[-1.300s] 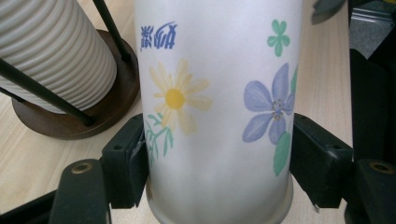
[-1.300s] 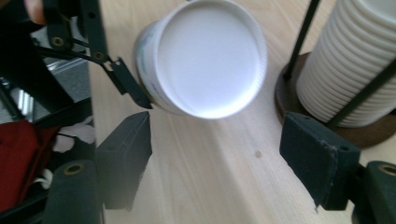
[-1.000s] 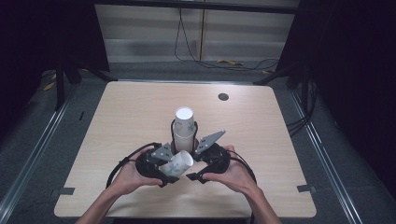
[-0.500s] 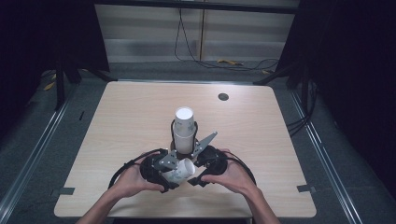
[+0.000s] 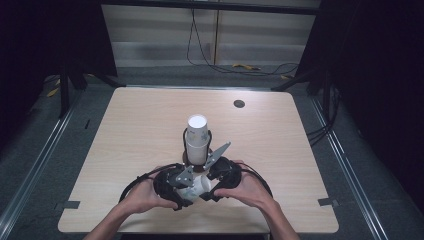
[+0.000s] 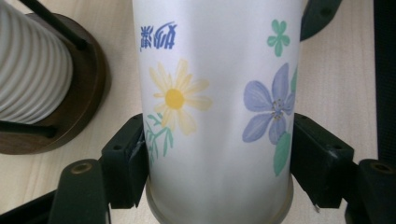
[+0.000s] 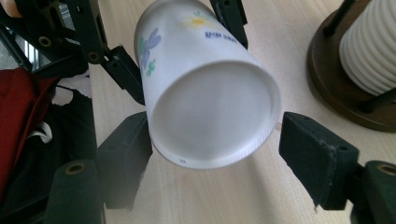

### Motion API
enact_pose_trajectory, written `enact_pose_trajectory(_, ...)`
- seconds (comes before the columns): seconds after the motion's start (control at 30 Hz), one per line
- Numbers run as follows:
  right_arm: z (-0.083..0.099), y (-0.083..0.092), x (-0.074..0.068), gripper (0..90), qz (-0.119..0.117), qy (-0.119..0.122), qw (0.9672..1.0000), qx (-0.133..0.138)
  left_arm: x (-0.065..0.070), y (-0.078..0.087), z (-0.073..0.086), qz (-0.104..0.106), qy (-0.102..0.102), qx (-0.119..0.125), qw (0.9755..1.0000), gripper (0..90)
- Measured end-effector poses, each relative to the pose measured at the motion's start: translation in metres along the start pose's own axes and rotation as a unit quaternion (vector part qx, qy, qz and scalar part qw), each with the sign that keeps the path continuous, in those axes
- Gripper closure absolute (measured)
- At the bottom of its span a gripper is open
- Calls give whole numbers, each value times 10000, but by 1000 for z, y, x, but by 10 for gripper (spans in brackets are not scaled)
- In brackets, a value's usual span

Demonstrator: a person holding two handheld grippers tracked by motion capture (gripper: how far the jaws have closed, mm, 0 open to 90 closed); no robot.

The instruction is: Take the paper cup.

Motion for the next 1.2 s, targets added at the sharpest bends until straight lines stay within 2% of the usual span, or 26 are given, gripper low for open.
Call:
enact_pose_trajectory(0.07,-1,-1,-2,265,-82,27,10000,1,2,-2,-1,11,5,0,10000,286)
enact_pose_trajectory(0.1,-2,-2,-2,265,-76,49,10000,17,2,-2,0,-2,-59,-47,10000,286)
enact_pose_trajectory(0.13,-2,-2,-3,277,-105,61,9999,-4,4,-4,-1,21,-16,-34,10000,286)
enact_pose_trajectory(0.2,-2,-3,-4,290,-150,97,9998,-41,4,-4,-1,4,-106,-85,9999,286)
enact_pose_trajectory(0.3,-2,-3,-6,314,-207,118,9997,-31,5,-4,-1,49,-46,-15,10000,286)
enact_pose_trajectory(0.4,-2,-4,-7,315,-237,97,9997,-25,5,-4,-1,44,-83,-22,10000,286)
enact_pose_trajectory(0.47,-3,-4,-7,317,-222,180,9996,-2,5,-4,-1,47,-164,-51,9998,285)
enact_pose_trajectory(0.57,-3,-4,-7,317,-246,155,9996,-3,6,-4,-1,84,-99,8,9999,285)
enact_pose_trajectory(0.77,-3,-5,-9,304,-289,183,9994,5,9,-6,-1,124,-178,-9,9998,285)
enact_pose_trajectory(0.87,-4,-3,-9,332,-321,222,9992,50,8,-5,-2,118,-219,14,9997,283)
enact_pose_trajectory(0.9,-4,-3,-9,338,-329,260,9991,77,10,-5,-1,147,-184,67,9997,283)
enact_pose_trajectory(1.1,-4,-2,-11,356,-410,299,9987,92,10,-5,0,198,-265,185,9993,275)
enact_pose_trajectory(1.17,-3,0,-11,361,-437,325,9985,104,10,-3,0,190,-293,298,9989,274)
enact_pose_trajectory(1.2,-4,2,-11,362,-446,311,9984,133,11,-2,0,224,-251,323,9989,269)
Point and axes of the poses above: each handheld gripper's, and its own axes: y roughly backward along the jaws, z roughly out of its underside, x roughly to its right, the point moved 9 cm from there along -y, roughly forward along the jaws, and after that the axes turned 14 degrees about y, right-handed, at the moved point
